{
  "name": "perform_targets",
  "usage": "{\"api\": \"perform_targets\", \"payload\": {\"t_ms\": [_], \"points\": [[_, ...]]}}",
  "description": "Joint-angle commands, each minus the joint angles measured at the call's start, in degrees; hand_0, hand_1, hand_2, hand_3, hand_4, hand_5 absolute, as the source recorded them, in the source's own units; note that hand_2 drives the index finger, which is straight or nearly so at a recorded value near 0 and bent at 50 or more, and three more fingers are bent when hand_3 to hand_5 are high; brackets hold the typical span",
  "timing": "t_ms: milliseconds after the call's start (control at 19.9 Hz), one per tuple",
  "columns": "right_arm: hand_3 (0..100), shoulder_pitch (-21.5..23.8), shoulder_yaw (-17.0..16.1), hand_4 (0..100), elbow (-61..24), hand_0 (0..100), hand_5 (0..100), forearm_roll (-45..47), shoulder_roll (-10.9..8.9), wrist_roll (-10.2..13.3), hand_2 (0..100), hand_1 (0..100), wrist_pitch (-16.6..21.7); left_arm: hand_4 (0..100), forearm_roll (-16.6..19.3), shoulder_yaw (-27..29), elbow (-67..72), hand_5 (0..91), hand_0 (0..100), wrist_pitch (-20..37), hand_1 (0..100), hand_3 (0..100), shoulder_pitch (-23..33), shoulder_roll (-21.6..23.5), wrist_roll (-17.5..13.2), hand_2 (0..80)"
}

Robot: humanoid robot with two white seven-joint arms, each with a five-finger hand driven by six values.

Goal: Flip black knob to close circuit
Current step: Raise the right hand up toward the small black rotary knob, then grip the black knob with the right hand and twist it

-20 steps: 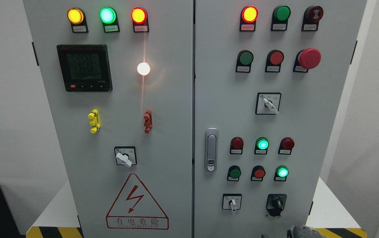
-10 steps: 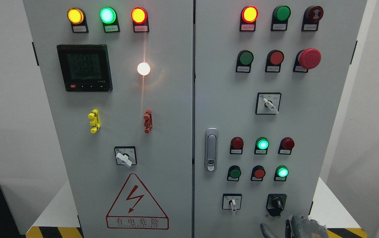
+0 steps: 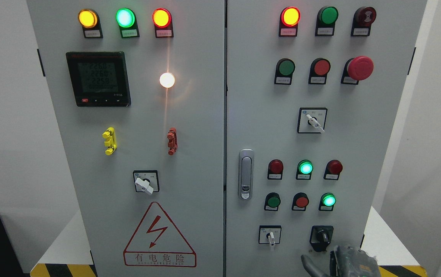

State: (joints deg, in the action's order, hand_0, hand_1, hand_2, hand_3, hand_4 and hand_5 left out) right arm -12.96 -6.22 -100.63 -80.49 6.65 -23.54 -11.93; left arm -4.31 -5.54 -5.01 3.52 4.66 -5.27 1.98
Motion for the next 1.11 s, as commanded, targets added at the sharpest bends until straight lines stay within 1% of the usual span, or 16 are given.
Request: {"api": "perform_targets", "payload": {"t_ms": [0,201,502,603,1055], "points": [[100,-1.02,-0.81,90,0.52,0,85,-0.11,-0.23,-0.19,88,0,0.07,0,0.00,0.00,0.00,0.0,12,0.00,56,0,0.00,0.00,0.04,0.0],[100,-1.81,-1.60,90,0.79,0,85,-0.11,-0.23,-0.19,88,0,-0.02,0,0.00,0.00,0.00,0.0,12,0.00,56,0,0.00,0.00,0.04,0.0],[100,-2.25,-2.22,90,1.75,0,85,-0.11,-1.20,-0.19,88,0,-0.02,0,0.00,0.00,0.00,0.0,12,0.00,56,0,0.00,0.00,0.04,0.0],[100,-2.43,-2.48,90,2.02,0,85,-0.11,-1.81,-0.02,88,0,-0.11,0,0.00,0.00,0.00,0.0,12,0.00,56,0,0.00,0.00,0.04,0.0],[100,-2.95,-2.83,89,2.81,0,85,-0.11,-2.25,-0.11,87,0,-1.51,0,0.00,0.00,0.00,0.0,12,0.00,56,0,0.00,0.00,0.04,0.0]]}}
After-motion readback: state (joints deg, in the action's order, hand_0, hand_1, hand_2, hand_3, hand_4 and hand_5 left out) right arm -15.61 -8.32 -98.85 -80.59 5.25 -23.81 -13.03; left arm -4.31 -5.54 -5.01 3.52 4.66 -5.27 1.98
